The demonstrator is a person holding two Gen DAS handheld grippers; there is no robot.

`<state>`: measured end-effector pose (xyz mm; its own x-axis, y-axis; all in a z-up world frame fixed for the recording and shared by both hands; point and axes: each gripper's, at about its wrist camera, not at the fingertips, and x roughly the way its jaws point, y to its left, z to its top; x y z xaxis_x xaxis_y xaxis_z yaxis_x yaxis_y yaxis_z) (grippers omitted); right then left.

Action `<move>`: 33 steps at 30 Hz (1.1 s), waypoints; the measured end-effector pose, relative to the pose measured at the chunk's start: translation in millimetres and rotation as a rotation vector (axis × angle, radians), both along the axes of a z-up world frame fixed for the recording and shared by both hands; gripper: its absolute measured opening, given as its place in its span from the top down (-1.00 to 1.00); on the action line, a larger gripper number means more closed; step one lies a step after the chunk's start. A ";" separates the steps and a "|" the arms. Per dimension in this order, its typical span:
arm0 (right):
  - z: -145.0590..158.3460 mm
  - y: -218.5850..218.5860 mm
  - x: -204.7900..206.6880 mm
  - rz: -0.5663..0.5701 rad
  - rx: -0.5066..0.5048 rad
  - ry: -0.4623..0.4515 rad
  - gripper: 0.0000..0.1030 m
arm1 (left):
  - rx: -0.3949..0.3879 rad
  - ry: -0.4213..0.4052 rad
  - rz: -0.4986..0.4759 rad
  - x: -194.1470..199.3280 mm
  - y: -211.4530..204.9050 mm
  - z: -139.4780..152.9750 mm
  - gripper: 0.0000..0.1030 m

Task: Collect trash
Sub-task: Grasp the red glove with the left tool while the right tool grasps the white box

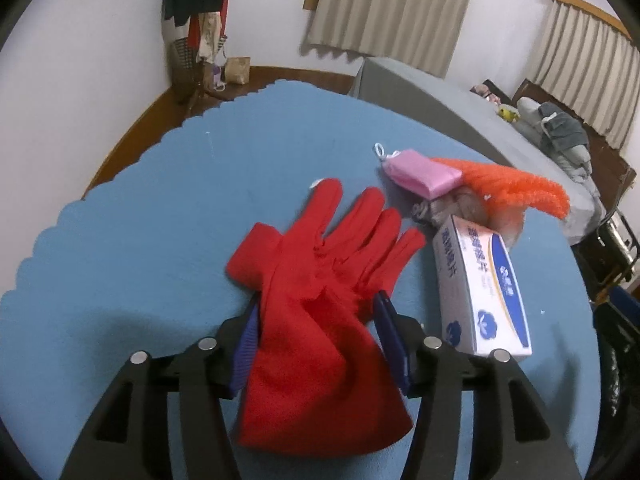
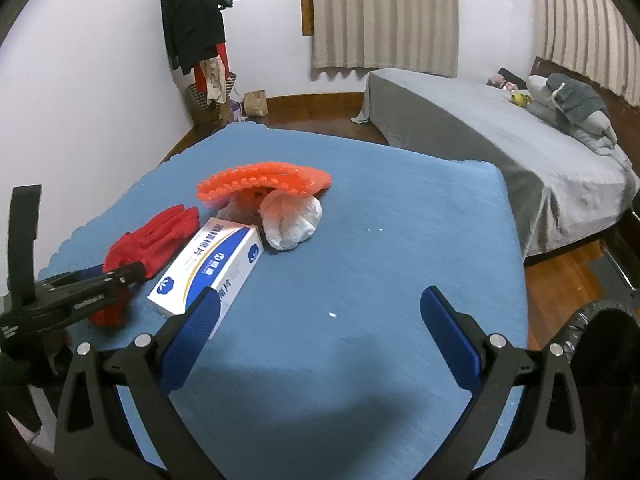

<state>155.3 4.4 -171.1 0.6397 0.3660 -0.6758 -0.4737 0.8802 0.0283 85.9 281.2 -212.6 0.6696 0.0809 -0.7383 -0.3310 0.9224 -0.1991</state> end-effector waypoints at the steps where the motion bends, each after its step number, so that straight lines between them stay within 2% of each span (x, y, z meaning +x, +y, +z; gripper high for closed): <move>1: -0.1 2.6 0.7 0.003 0.000 0.002 -0.89 | -0.013 -0.003 -0.009 1.2 0.7 -0.4 0.46; 4: 0.1 12.7 1.7 0.018 0.004 0.004 -0.89 | -0.042 -0.005 -0.006 1.5 5.4 -2.2 0.81; 7: 1.0 23.5 1.5 0.036 0.011 0.008 -0.89 | -0.045 -0.031 0.000 -3.1 8.6 2.4 0.86; 15: -6.6 61.4 3.4 0.076 0.037 0.057 -0.89 | 0.057 -0.079 0.025 -18.9 20.7 27.0 0.86; 19: -17.2 80.9 4.8 0.078 0.027 0.087 -0.89 | 0.060 -0.085 0.040 -21.3 28.6 28.8 0.86; 23: -28.7 94.2 7.7 0.078 -0.032 0.103 -0.89 | 0.051 -0.078 0.042 -21.0 29.9 24.4 0.86; 30: -29.5 79.5 4.4 0.060 -0.092 0.094 -0.89 | 0.044 -0.081 0.024 -16.5 24.9 24.8 0.86; 33: -27.1 65.8 3.9 0.037 -0.073 0.097 -0.89 | 0.046 -0.089 0.006 -14.9 19.9 27.0 0.86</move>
<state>159.1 70.2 -198.2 0.5569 0.3355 -0.7598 -0.5041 0.8635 0.0118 71.1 301.1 -185.6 0.7315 0.1176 -0.6716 -0.3198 0.9291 -0.1856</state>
